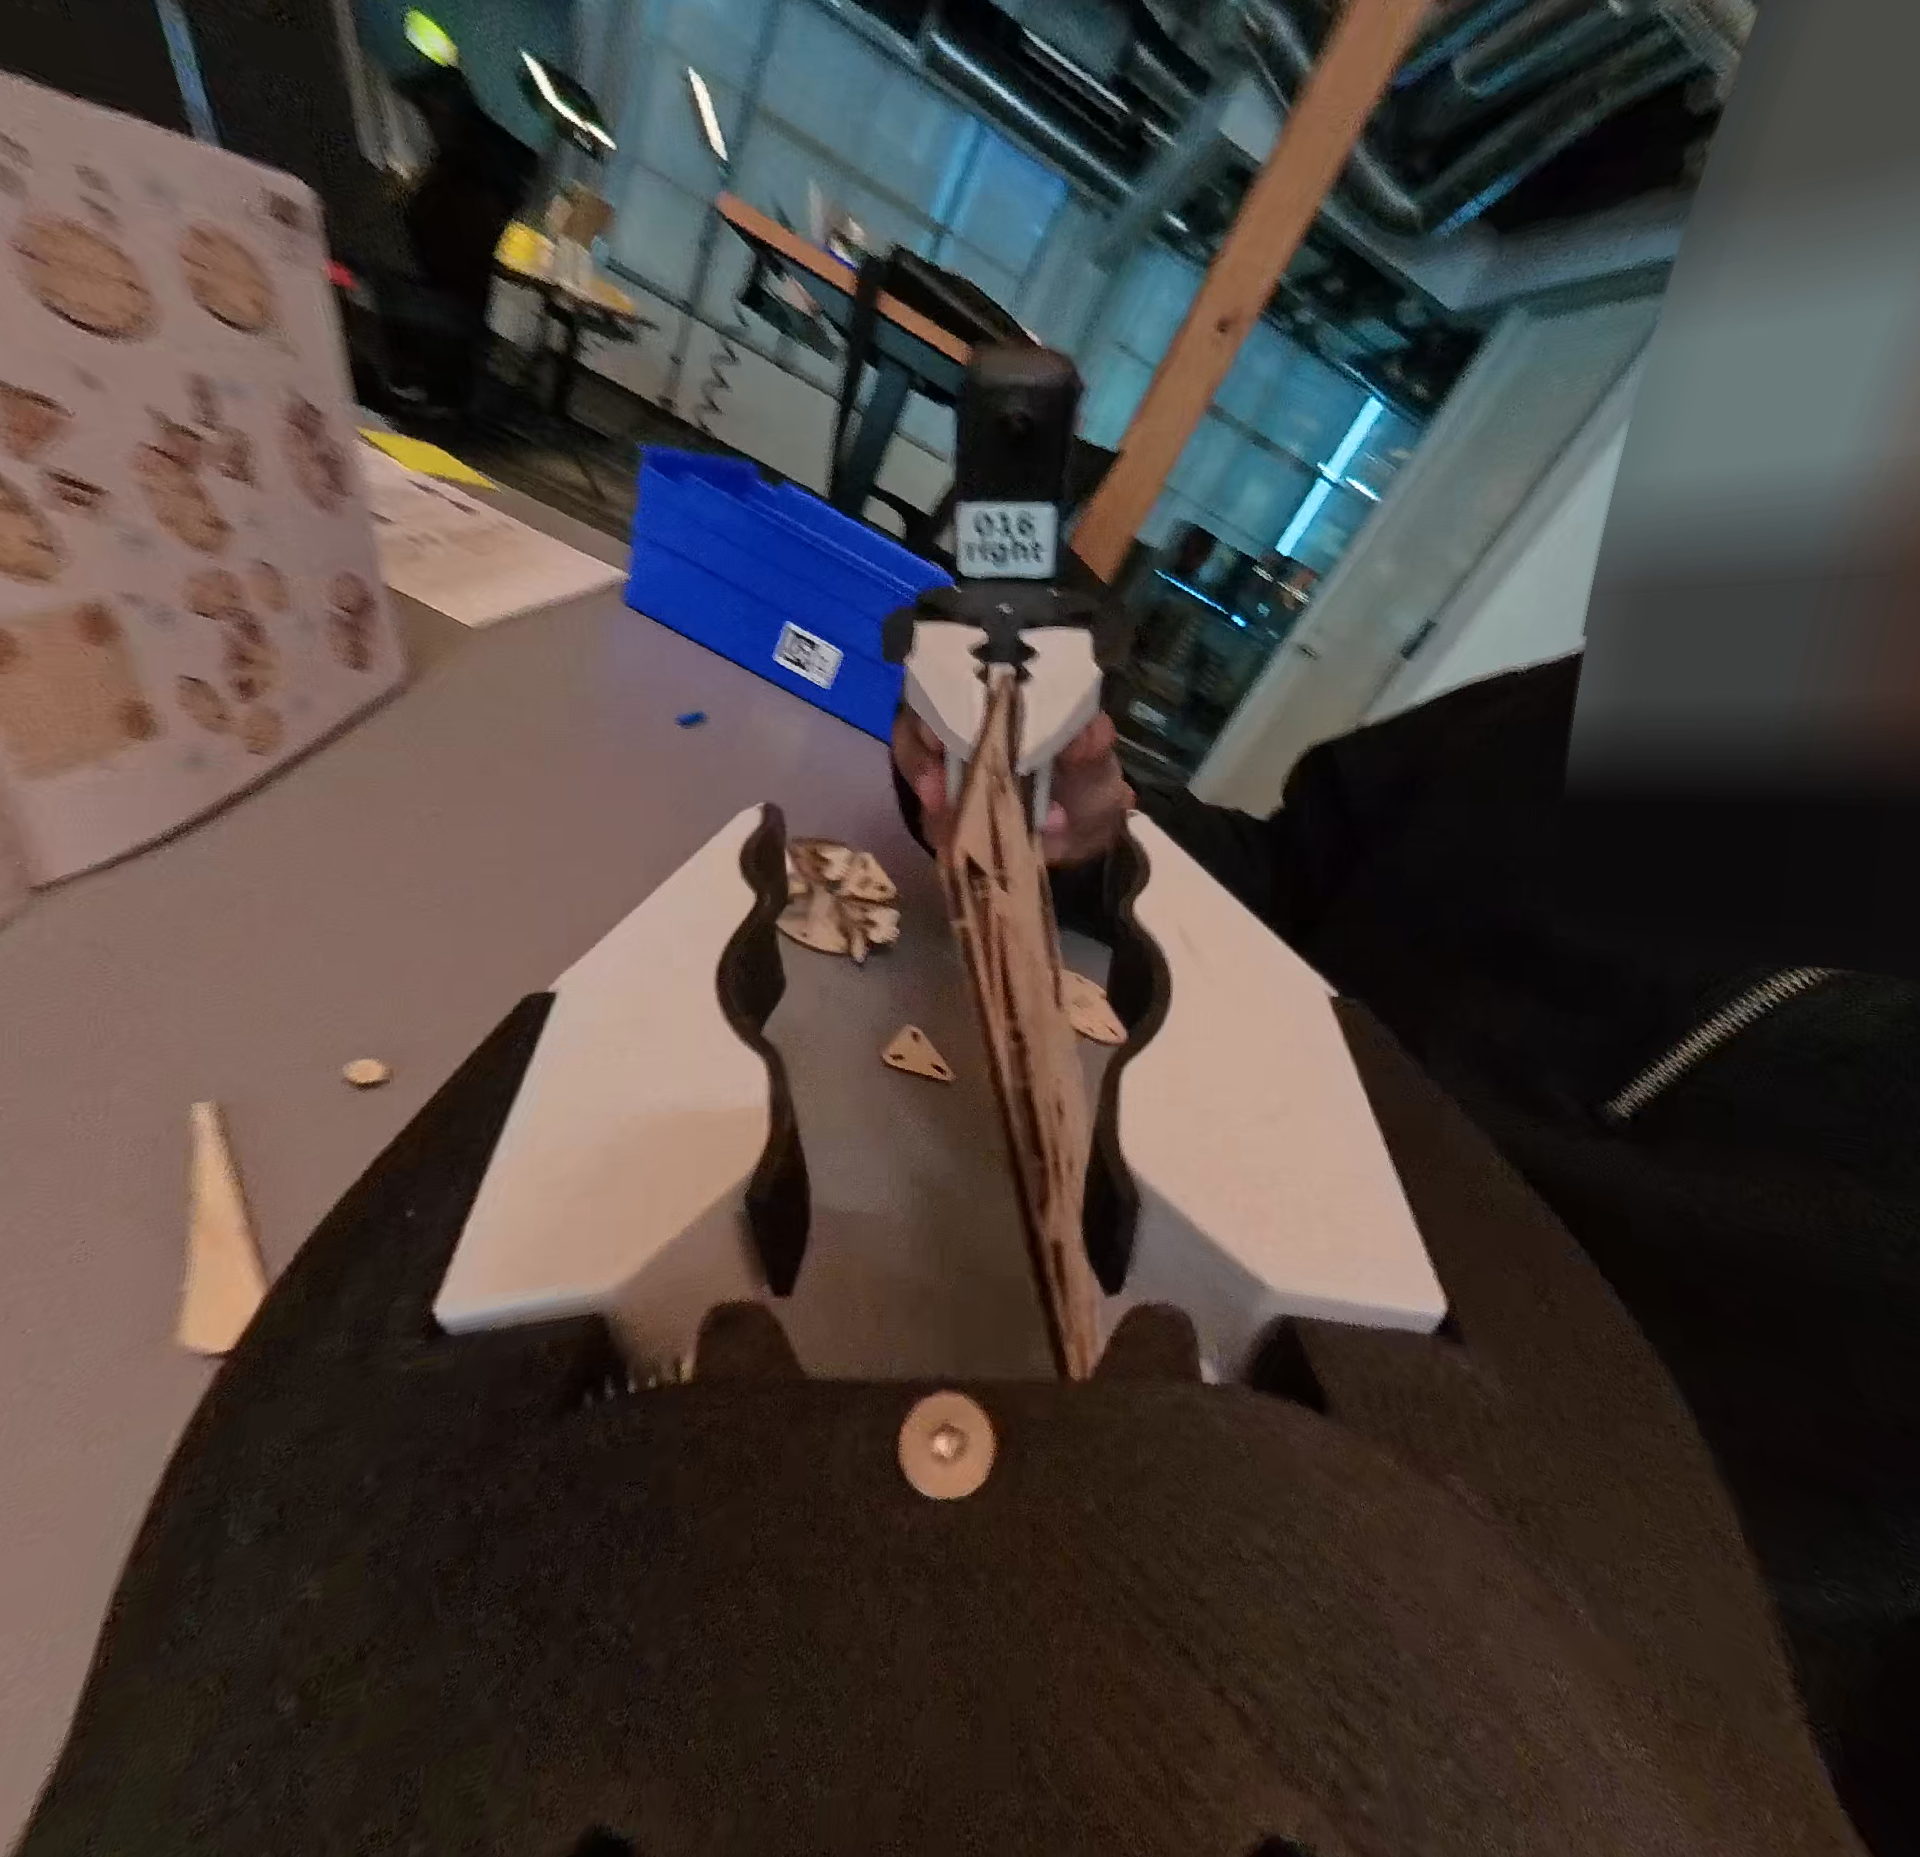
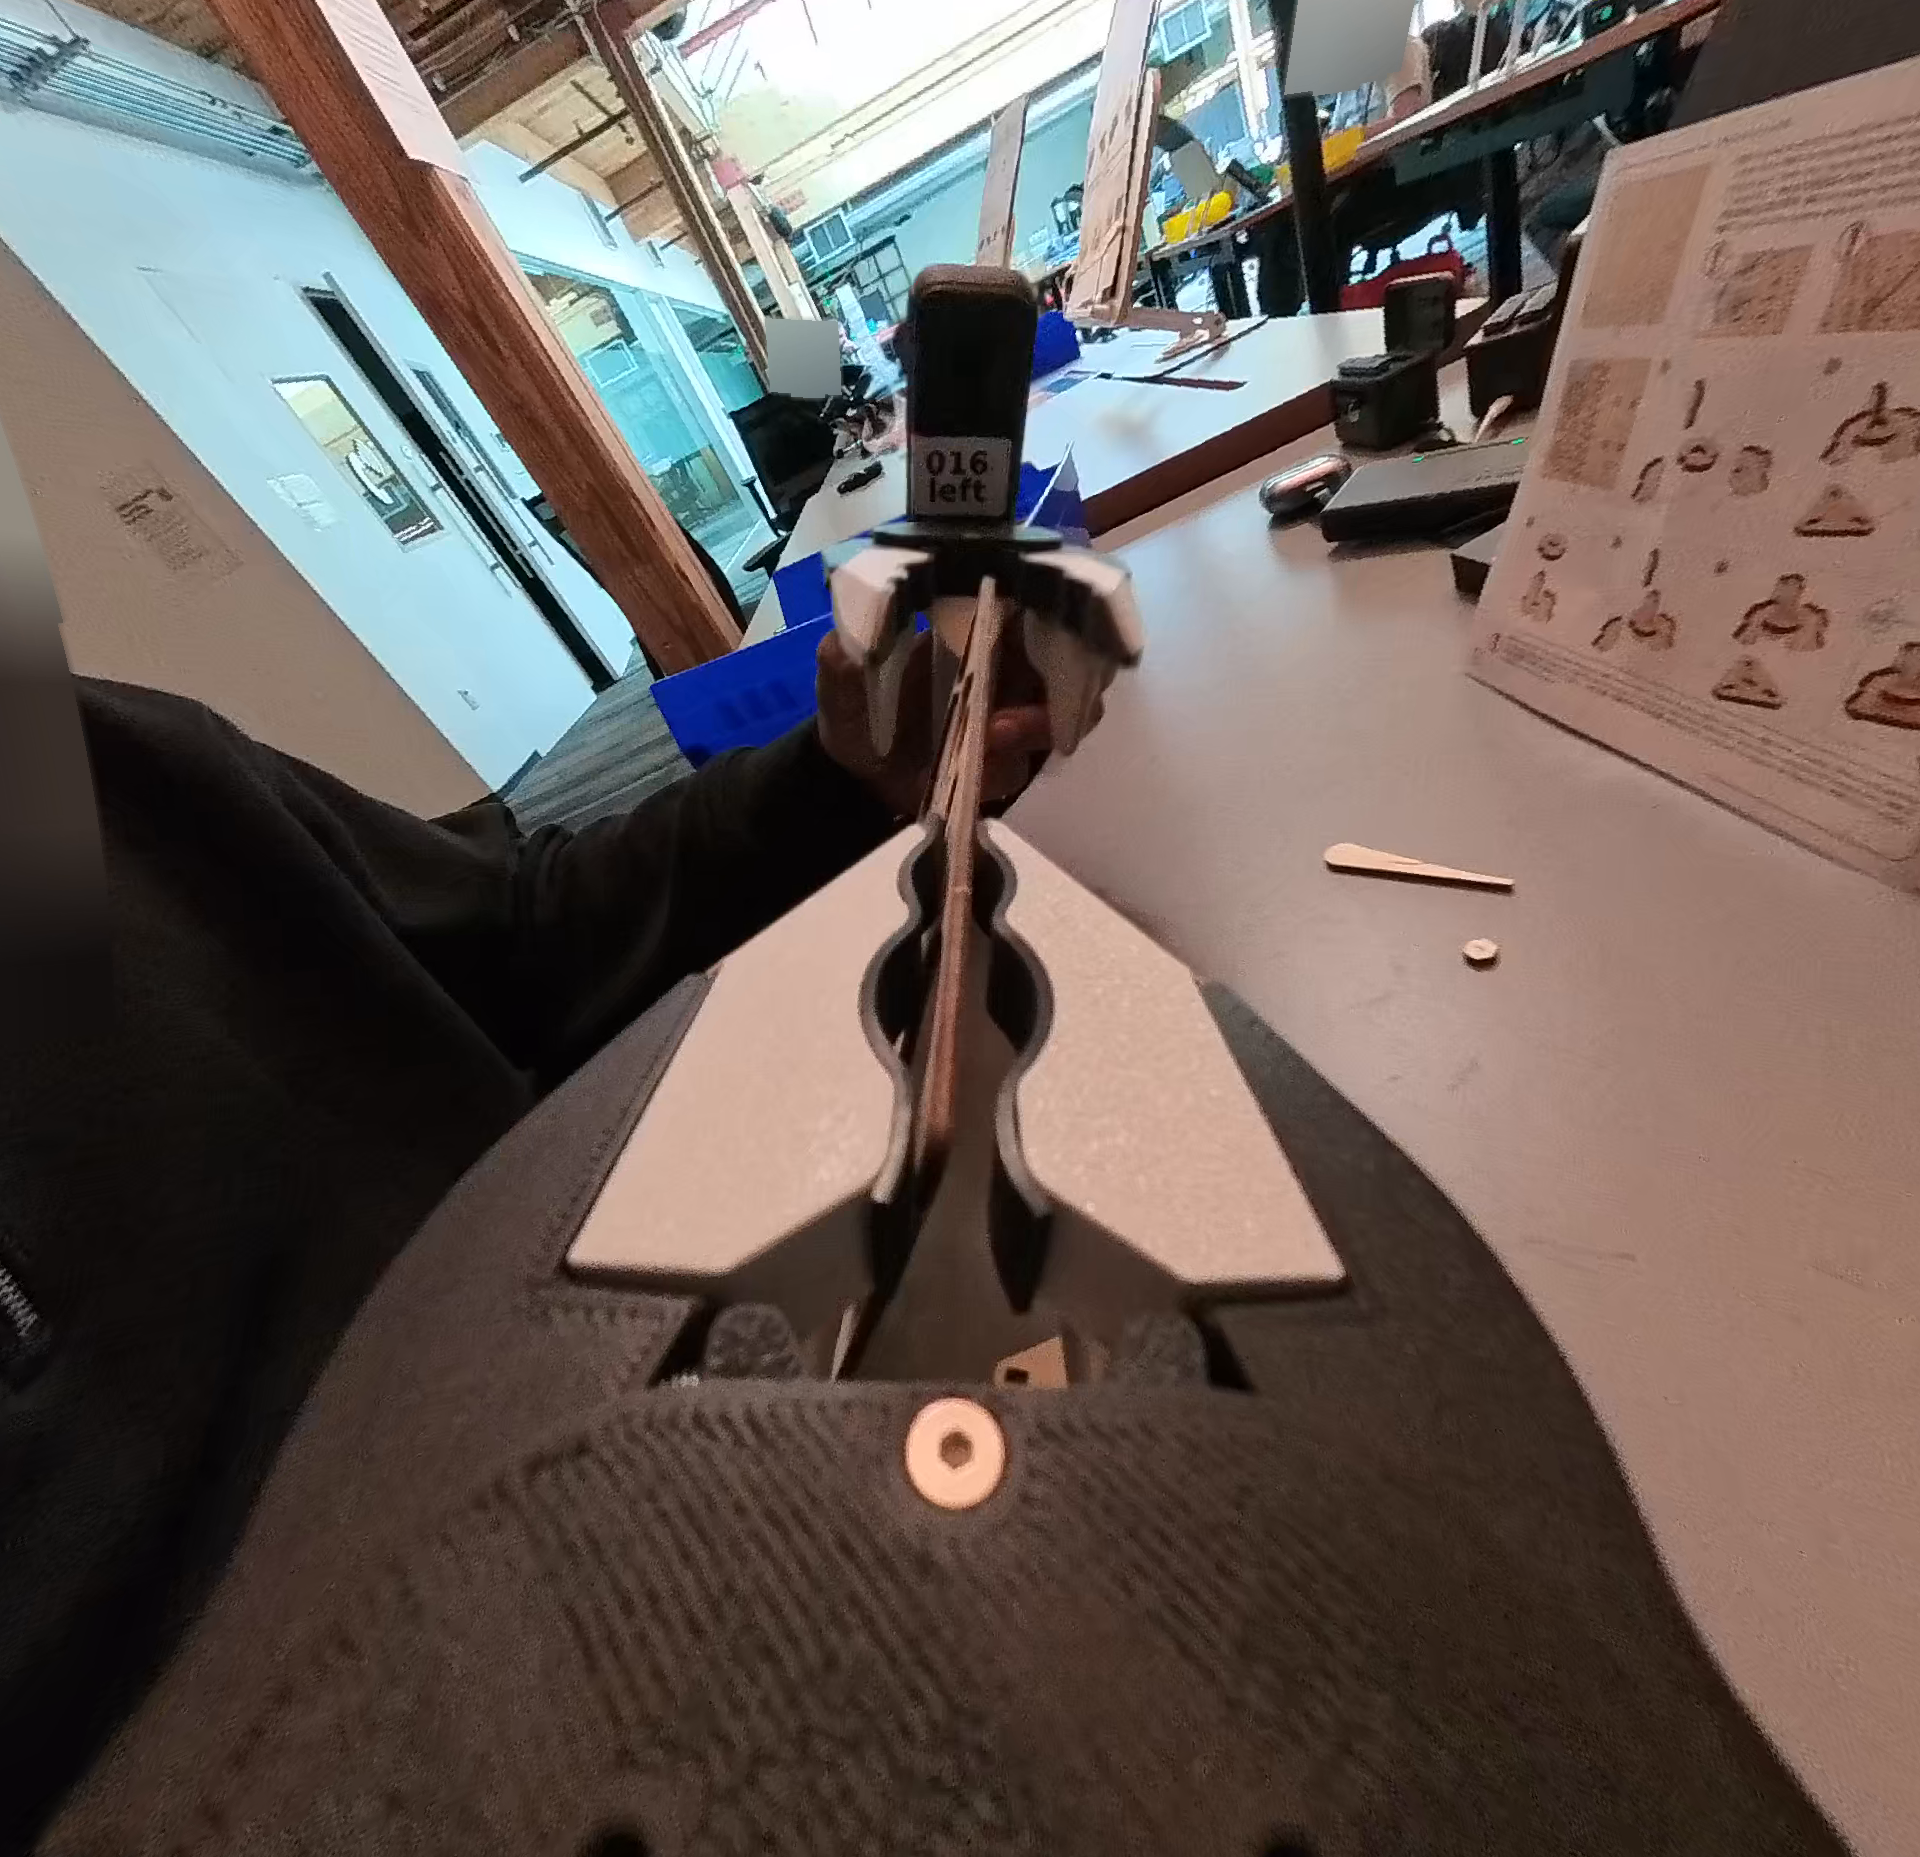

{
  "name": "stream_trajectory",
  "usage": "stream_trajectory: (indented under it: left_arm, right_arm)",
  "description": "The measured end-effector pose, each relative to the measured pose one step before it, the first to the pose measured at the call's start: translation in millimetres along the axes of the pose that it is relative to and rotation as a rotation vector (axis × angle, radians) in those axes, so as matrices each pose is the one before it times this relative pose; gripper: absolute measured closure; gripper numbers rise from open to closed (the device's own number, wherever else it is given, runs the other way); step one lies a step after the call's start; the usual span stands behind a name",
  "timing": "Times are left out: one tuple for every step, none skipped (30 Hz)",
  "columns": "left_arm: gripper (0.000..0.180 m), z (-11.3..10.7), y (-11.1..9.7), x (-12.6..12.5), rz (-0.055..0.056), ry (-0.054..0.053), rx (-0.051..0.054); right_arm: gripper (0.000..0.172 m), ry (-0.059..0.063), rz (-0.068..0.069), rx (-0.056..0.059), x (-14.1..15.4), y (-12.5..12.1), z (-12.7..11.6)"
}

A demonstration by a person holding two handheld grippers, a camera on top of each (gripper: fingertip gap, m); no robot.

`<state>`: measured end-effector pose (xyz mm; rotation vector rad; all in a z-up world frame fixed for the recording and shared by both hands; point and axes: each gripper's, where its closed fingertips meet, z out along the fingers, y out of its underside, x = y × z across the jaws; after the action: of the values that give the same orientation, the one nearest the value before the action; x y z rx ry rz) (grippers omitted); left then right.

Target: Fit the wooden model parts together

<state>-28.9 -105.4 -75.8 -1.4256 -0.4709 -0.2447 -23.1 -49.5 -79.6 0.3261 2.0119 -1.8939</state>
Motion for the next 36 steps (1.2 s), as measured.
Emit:
stream_trajectory:
  left_arm:
    - [0.117,-3.13,-4.74,-2.52,0.0109,-0.0254,0.0213]
    - [0.114,-1.84,-3.55,0.44,0.0098,-0.0090,0.0127]
    - [0.114,-0.03,-2.02,2.28,0.0028,0.0032,0.0030]
    - [0.113,2.14,0.58,4.66,-0.0018,0.0179,-0.0110]
    - [0.113,4.00,3.38,5.52,0.0017,0.0254,-0.0255]
    - [0.113,5.20,6.55,3.89,0.0027,0.0156,-0.0426]
    - [0.115,5.78,8.49,0.89,0.0032,-0.0026,-0.0536]
    - [0.117,5.85,9.25,-0.70,0.0042,-0.0106,-0.0557]
    - [0.122,5.67,8.48,-2.53,-0.0051,-0.0188,-0.0491]
    - [0.125,5.33,7.09,-2.10,-0.0158,-0.0122,-0.0379]
    - [0.124,4.68,5.53,0.91,-0.0087,0.0107,-0.0270]
    - [0.123,3.64,3.75,1.91,-0.0075,0.0155,-0.0178]
    - [0.123,2.57,1.72,1.88,-0.0062,0.0157,-0.0065]
    - [0.123,1.48,1.28,2.28,-0.0029,0.0192,-0.0051]
    - [0.126,0.70,0.65,0.34,-0.0044,0.0053,-0.0029]
    - [0.132,0.03,-0.32,-0.71,-0.0027,-0.0021,0.0026]
    - [0.138,0.01,0.03,1.23,0.0000,0.0095,0.0011]
    - [0.144,-0.10,0.69,2.53,-0.0010,0.0188,-0.0042]
    - [0.152,-0.16,1.05,2.28,-0.0033,0.0184,-0.0068]
    - [0.161,-0.29,-0.03,2.48,-0.0055,0.0198,0.0002]
    - [0.169,-0.27,-0.74,1.88,-0.0044,0.0154,0.0061]
    - [0.171,-0.11,-1.03,-1.36,-0.0087,-0.0057,0.0083]
    - [0.172,0.20,-0.31,-1.24,-0.0085,-0.0038,0.0026]
    - [0.173,0.35,-0.10,-0.38,-0.0088,0.0019,0.0017]
    - [0.173,0.30,-0.04,-0.44,-0.0054,0.0004,0.0022]
    - [0.174,0.30,-0.05,-0.67,-0.0005,-0.0030,0.0023]
    - [0.174,0.28,-0.08,-0.21,-0.0004,-0.0013,0.0010]
    - [0.174,0.07,-0.11,-0.10,0.0001,-0.0020,-0.0001]
    - [0.175,0.13,-0.19,-0.18,0.0029,-0.0041,-0.0004]
    - [0.177,0.09,-0.13,-0.53,0.0112,-0.0099,-0.0005]
    - [0.178,0.40,0.32,-1.57,0.0261,-0.0226,-0.0022]
    - [0.178,0.60,-0.50,-0.15,0.0149,-0.0139,-0.0009]
    - [0.178,0.61,-0.69,0.43,0.0063,-0.0074,-0.0009]
    - [0.178,0.60,-1.07,0.30,0.0054,-0.0073,0.0029]
    - [0.178,0.74,-0.45,0.08,0.0072,-0.0091,-0.0007]
    - [0.178,0.44,-0.32,-0.16,0.0065,-0.0094,0.0002]
  right_arm:
    - [0.169,-0.0091,0.0033,-0.0062,-1.57,1.06,1.08]
    - [0.169,-0.0087,0.0019,-0.0108,-1.76,1.70,1.49]
    - [0.169,-0.0088,0.0020,-0.0136,-1.89,2.30,2.04]
    - [0.169,-0.0097,0.0026,-0.0118,-1.85,2.15,2.17]
    - [0.169,-0.0094,0.0027,-0.0074,-1.74,1.95,2.24]
    - [0.169,-0.0054,0.0042,-0.0048,-0.95,1.67,2.01]
    - [0.169,-0.0046,0.0051,-0.0040,-0.58,1.44,1.61]
    - [0.168,-0.0068,0.0058,-0.0050,-0.63,1.55,1.39]
    - [0.168,-0.0064,0.0062,-0.0056,-0.48,1.47,1.11]
    - [0.168,-0.0058,0.0053,-0.0056,-0.26,1.44,0.90]
    - [0.168,-0.0059,0.0040,-0.0067,-0.39,1.58,0.85]
    - [0.168,-0.0040,0.0030,-0.0077,-0.10,1.71,1.00]
    - [0.167,0.0005,0.0021,-0.0076,0.43,1.78,1.05]
    - [0.167,0.0022,-0.0014,-0.0055,0.60,1.44,0.94]
    - [0.167,0.0035,-0.0022,-0.0046,0.64,1.19,0.91]
    - [0.166,0.0083,-0.0035,-0.0029,1.24,0.86,0.52]
    - [0.165,0.0098,-0.0059,-0.0021,1.46,0.63,0.17]
    - [0.164,0.0042,-0.0051,0.0006,0.62,-0.03,-0.01]
    - [0.164,0.0025,-0.0040,0.0034,0.47,-0.34,-0.23]
    - [0.163,0.0076,-0.0088,0.0077,1.01,-1.07,-0.51]
    - [0.161,0.0114,-0.0125,0.0148,1.36,-2.09,-1.11]
    - [0.160,0.0151,-0.0141,0.0151,1.78,-2.59,-1.45]
    - [0.160,0.0182,-0.0147,0.0107,2.07,-2.39,-1.60]
    - [0.158,0.0177,-0.0146,0.0044,1.69,-1.76,-1.65]
    - [0.158,0.0158,-0.0103,-0.0074,1.35,-0.32,-1.32]
    - [0.157,0.0155,-0.0074,-0.0157,1.43,0.67,-0.67]
    - [0.156,0.0108,-0.0056,-0.0179,0.59,1.23,-0.31]
    - [0.155,0.0033,-0.0021,-0.0161,-0.38,1.23,0.03]
    - [0.156,-0.0039,0.0044,-0.0141,-1.19,1.05,-0.05]
    - [0.157,-0.0041,0.0087,-0.0123,-1.05,0.95,-0.01]
    - [0.160,0.0017,0.0059,-0.0099,0.13,0.93,-0.19]
    - [0.160,0.0052,0.0018,-0.0057,0.62,0.59,-0.46]
    - [0.160,-0.0033,0.0049,0.0015,-0.37,-0.51,-0.80]
    - [0.160,-0.0041,0.0102,0.0022,-0.14,-0.68,-0.79]
    - [0.160,-0.0034,0.0122,-0.0008,0.12,-0.14,-0.67]
    - [0.160,-0.0022,0.0097,-0.0006,0.17,0.12,-0.48]
